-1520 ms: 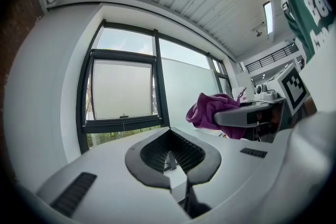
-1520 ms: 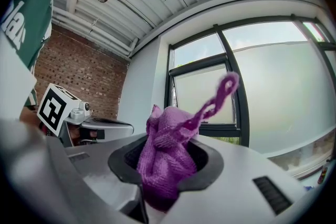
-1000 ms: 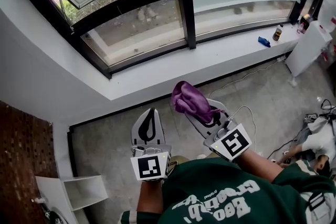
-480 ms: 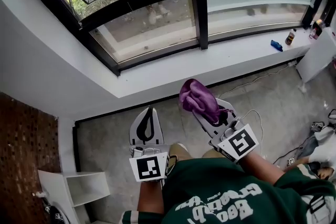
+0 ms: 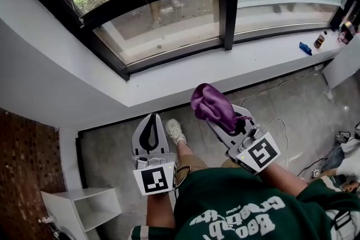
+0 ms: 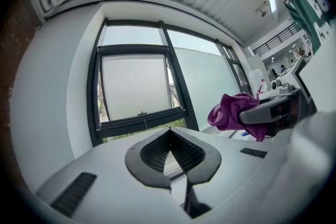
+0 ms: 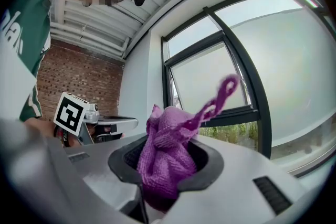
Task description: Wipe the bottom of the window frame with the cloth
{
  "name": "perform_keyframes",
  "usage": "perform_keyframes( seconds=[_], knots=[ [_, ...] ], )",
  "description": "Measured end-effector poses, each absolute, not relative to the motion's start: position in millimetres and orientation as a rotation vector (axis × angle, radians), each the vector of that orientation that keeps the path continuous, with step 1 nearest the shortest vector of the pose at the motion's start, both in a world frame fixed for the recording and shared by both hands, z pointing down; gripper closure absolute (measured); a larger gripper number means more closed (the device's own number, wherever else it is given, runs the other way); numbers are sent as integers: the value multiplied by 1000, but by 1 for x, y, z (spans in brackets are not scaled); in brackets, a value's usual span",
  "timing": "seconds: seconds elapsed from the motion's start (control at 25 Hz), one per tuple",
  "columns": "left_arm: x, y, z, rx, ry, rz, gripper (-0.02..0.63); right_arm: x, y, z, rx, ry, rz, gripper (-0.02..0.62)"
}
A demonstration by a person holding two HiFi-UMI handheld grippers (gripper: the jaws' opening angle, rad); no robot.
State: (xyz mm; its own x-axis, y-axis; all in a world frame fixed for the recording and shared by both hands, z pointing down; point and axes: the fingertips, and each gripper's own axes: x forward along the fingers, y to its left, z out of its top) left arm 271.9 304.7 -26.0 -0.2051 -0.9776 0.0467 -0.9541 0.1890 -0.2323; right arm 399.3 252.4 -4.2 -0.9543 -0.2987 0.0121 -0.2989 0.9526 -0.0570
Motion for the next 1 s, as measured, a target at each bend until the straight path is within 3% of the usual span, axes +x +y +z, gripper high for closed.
perform_keyframes(
  seconds=[0.56,1.0],
  knots=[
    [-3,120,-12,-2105,1990,-530,600,97,115,-1,505,-3014,162,465],
    [-108,74,20,-2174,2029,-469,600,-18,72,-6,468,-2968,125,465]
  ],
)
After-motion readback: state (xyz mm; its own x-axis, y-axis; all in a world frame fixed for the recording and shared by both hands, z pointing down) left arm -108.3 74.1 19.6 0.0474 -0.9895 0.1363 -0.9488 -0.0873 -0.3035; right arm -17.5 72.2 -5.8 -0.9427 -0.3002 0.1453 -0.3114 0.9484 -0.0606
